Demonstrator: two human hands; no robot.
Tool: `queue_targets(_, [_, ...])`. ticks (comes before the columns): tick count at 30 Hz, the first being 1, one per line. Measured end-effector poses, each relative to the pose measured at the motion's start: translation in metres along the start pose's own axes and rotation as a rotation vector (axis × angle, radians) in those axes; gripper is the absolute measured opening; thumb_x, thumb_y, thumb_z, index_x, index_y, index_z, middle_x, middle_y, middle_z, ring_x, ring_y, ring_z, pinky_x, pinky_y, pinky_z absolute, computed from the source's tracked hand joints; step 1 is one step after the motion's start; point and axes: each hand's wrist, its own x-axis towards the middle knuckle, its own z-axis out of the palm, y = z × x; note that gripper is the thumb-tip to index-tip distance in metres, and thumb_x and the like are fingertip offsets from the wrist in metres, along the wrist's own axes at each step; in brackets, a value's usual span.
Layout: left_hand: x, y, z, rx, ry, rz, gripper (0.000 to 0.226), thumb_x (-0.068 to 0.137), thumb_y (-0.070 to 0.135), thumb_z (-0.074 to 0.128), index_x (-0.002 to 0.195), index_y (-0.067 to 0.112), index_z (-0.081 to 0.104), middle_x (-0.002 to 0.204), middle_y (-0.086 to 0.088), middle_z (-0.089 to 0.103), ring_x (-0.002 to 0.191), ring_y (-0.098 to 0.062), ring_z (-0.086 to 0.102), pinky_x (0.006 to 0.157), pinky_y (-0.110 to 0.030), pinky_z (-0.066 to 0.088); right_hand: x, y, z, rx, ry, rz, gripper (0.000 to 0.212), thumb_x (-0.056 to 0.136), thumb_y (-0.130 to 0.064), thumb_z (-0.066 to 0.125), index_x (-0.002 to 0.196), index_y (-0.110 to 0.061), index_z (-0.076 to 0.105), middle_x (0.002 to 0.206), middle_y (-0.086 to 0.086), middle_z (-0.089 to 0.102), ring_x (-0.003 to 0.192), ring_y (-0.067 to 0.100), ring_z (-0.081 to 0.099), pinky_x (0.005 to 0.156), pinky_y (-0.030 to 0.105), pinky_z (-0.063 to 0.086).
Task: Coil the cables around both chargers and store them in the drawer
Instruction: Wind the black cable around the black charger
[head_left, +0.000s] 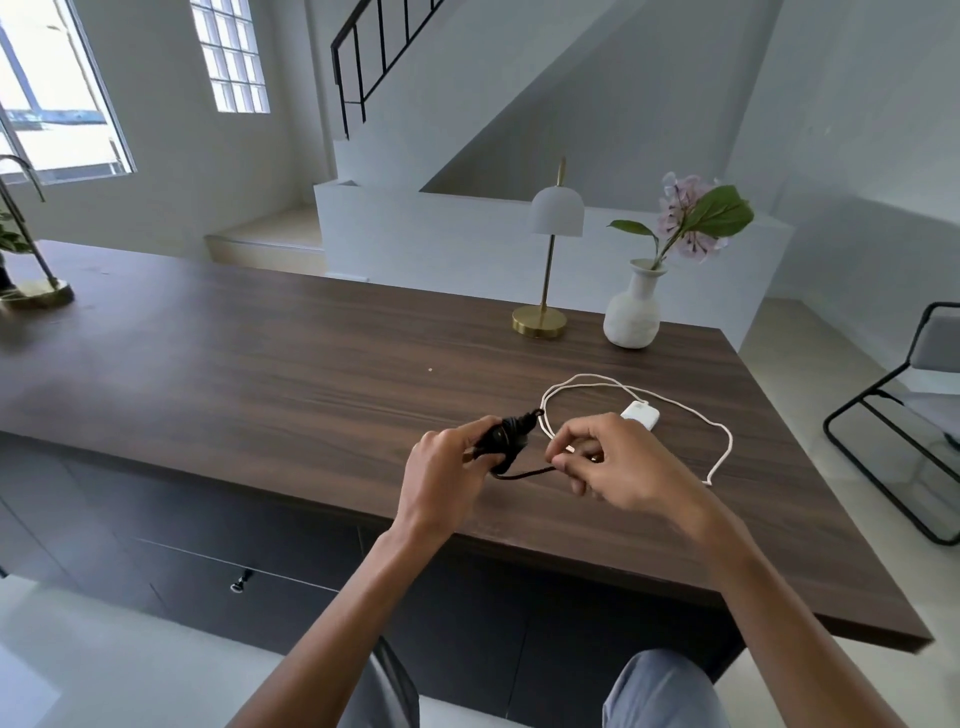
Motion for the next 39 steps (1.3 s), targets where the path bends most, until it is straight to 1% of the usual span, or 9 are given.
queue_targets(2, [-0.004,-0.005,0.001,0.086,-0.003,0.027,0.042,0.084,0.017,0.079,0.122,0.034,0.071,0.101,0.008,0.08,0.096,-0.013,0.076,0.081,-0.035,0.06,-0.001,0.002,-0.006,0.209,-0.056,0.009,0.012,0.098,-0.015,0.063,0.091,-0.014,0.074,0.07,0.004,0.074,0.059,0.008,0.067,0.061,0.023,0.055])
queue_targets(5, [-0.009,-0.012,0.005,0.136,0.012,0.093,0.045,0.084,0.014,0.079,0.125,0.028,0.07,0.106,0.005,0.08,0.093,-0.018,0.076,0.076,-0.034,0.059,-0.002,0.011,-0.009,0.492,-0.093,0.061,0.014,0.098,-0.012,0.063,0.099,-0.006,0.075,0.086,0.01,0.079,0.08,0.016,0.076,0.071,0.023,0.06])
queue_targets(10, [-0.016,-0.02,0.011,0.164,-0.025,0.244,0.052,0.078,-0.004,0.075,0.124,0.019,0.07,0.125,0.005,0.074,0.104,-0.019,0.075,0.077,-0.036,0.062,0.004,0.029,0.006,0.712,-0.003,0.051,0.021,0.098,-0.017,0.06,0.103,-0.001,0.073,0.092,0.014,0.079,0.093,0.023,0.077,0.073,0.022,0.061])
queue_targets(15, [-0.014,-0.02,0.013,0.22,-0.052,0.306,0.054,0.075,-0.009,0.06,0.124,0.012,0.069,0.125,0.0,0.074,0.101,-0.026,0.075,0.074,-0.041,0.063,0.012,0.042,0.017,0.656,0.116,0.006,0.02,0.095,-0.023,0.064,0.09,-0.007,0.076,0.07,0.001,0.07,0.068,0.018,0.071,0.055,0.029,0.06])
queue_targets(18, [-0.015,-0.019,0.017,0.218,-0.077,0.329,0.05,0.08,-0.007,0.062,0.125,0.013,0.068,0.127,0.0,0.072,0.104,-0.024,0.074,0.077,-0.04,0.063,0.015,0.045,0.022,0.678,0.175,-0.015,0.021,0.086,-0.03,0.069,0.085,-0.011,0.078,0.081,-0.002,0.075,0.069,0.015,0.064,0.051,0.028,0.057])
queue_targets(21, [-0.019,-0.019,0.021,0.22,-0.089,0.334,0.052,0.081,-0.01,0.069,0.126,0.013,0.067,0.128,0.0,0.071,0.107,-0.022,0.073,0.082,-0.041,0.063,0.017,0.048,0.027,0.718,0.192,-0.002,0.025,0.08,-0.035,0.07,0.083,-0.012,0.079,0.088,0.006,0.075,0.074,0.018,0.065,0.052,0.028,0.058])
queue_targets(27, [-0.009,-0.012,0.026,0.254,-0.052,0.238,0.05,0.078,-0.01,0.067,0.119,0.018,0.069,0.117,0.003,0.076,0.094,-0.026,0.075,0.07,-0.044,0.061,0.011,0.051,0.029,0.726,0.182,-0.078,0.028,0.075,-0.033,0.074,0.083,-0.007,0.079,0.085,0.02,0.074,0.07,0.017,0.067,0.054,0.027,0.058])
queue_targets(34, [-0.012,-0.014,0.028,0.241,-0.115,0.32,0.054,0.08,-0.011,0.067,0.125,0.018,0.066,0.125,0.003,0.071,0.101,-0.023,0.074,0.074,-0.042,0.062,0.026,0.048,0.03,0.681,0.253,-0.111,0.02,0.075,-0.037,0.073,0.08,-0.019,0.08,0.084,0.009,0.077,0.07,0.015,0.065,0.057,0.027,0.057])
queue_targets(39, [-0.015,-0.014,0.031,0.195,-0.145,0.381,0.052,0.082,-0.012,0.065,0.125,0.017,0.065,0.125,0.007,0.067,0.113,-0.013,0.067,0.079,-0.038,0.061,0.043,0.064,0.045,0.64,0.26,-0.053,0.026,0.079,-0.047,0.068,0.078,-0.024,0.081,0.089,0.018,0.074,0.078,0.015,0.057,0.079,0.028,0.044])
